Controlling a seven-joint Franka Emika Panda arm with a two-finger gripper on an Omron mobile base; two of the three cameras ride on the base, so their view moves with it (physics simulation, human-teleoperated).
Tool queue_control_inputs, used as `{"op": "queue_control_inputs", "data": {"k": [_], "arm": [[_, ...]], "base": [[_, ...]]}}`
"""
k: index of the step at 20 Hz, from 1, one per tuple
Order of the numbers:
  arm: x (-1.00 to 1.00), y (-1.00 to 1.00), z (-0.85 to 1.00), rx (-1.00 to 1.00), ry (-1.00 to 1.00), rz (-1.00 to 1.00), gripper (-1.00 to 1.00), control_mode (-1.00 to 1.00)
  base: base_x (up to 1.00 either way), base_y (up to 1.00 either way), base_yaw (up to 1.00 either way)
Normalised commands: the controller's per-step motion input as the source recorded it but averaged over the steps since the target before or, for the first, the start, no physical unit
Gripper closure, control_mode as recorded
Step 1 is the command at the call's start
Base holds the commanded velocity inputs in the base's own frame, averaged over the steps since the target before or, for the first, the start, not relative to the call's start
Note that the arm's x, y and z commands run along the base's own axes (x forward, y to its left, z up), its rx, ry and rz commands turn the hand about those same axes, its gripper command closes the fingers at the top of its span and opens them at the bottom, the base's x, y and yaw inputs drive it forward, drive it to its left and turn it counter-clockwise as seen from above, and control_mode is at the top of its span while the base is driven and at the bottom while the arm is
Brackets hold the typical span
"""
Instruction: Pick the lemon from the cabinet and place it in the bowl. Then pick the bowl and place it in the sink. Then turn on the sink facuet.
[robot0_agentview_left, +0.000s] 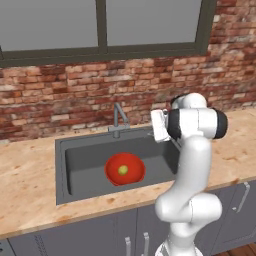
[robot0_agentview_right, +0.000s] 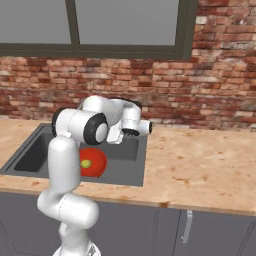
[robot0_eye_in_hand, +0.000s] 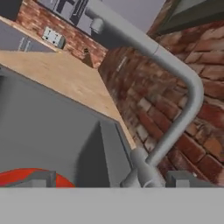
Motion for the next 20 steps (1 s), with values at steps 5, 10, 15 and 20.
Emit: {"op": "queue_control_inputs", "data": {"k": [5, 10, 15, 20], "arm": [[0.03, 0.29, 0.53, 0.08, 0.39, -0.2, -1.0, -1.0], [0.01, 0.14, -0.05, 0.13, 0.19, -0.09, -1.0, -1.0], [0.02, 0.0, -0.29, 0.3, 0.0, -0.03, -1.0, -1.0], [0.12, 0.01, -0.13, 0.26, 0.0, -0.01, -1.0, -1.0]], "base": [[0.0, 0.0, 0.0], [0.0, 0.0, 0.0], [0.0, 0.0, 0.0], [0.0, 0.0, 0.0]]}}
